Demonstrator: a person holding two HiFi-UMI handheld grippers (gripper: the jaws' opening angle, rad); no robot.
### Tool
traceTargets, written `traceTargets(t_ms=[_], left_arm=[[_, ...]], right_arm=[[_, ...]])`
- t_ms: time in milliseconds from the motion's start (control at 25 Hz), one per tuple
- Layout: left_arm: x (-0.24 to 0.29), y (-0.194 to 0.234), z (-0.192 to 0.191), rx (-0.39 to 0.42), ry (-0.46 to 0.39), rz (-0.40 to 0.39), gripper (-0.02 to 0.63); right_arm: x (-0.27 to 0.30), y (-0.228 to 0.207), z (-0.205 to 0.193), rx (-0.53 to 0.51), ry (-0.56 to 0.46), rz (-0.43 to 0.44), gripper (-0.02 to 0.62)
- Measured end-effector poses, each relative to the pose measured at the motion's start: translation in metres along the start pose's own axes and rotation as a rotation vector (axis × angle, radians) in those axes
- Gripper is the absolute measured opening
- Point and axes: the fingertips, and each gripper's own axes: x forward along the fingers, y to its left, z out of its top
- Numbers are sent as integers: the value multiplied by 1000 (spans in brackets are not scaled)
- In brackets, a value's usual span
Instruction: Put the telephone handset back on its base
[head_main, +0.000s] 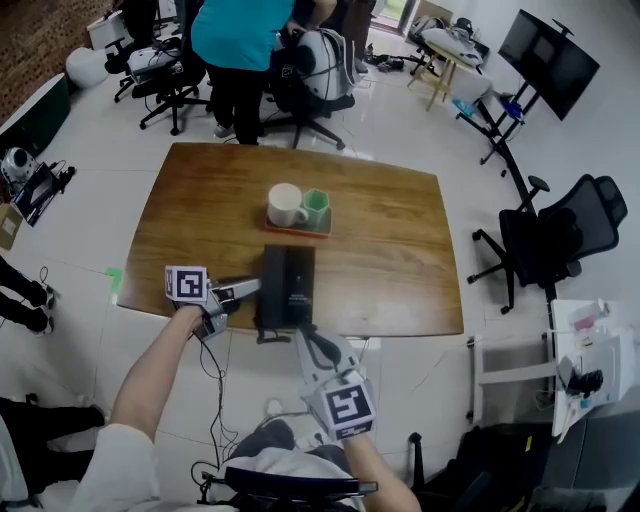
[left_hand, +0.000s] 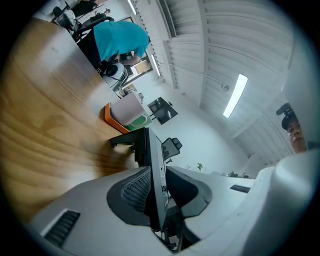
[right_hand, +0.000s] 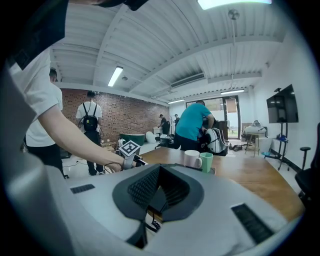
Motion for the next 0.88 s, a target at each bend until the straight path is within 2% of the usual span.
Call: traceTargets(t_ms=[120, 200, 280, 400, 440, 640, 880], left_arm=[[-10, -12, -3, 4, -30, 36, 67], [-12, -36, -3, 35, -58, -3, 66], [-14, -61, -3, 80, -84, -39, 35], [-20, -91, -15, 140, -128, -53, 27], [-22, -102, -20, 164, -143, -54, 1], [-22, -174, -34, 316, -225, -71, 0], [-25, -256, -64, 475, -317, -39, -14]], right_arm=[[-9, 4, 7, 5, -23, 9, 5], [-15, 7, 11, 0, -35, 20, 5], [-23, 10, 15, -9, -47, 31, 5], [-38, 16, 22, -27, -68, 47, 5], [-43, 17, 26, -31, -78, 53, 5], [-69, 20, 35, -40, -110, 66, 5], [-107, 34, 44, -23, -153, 113, 5]])
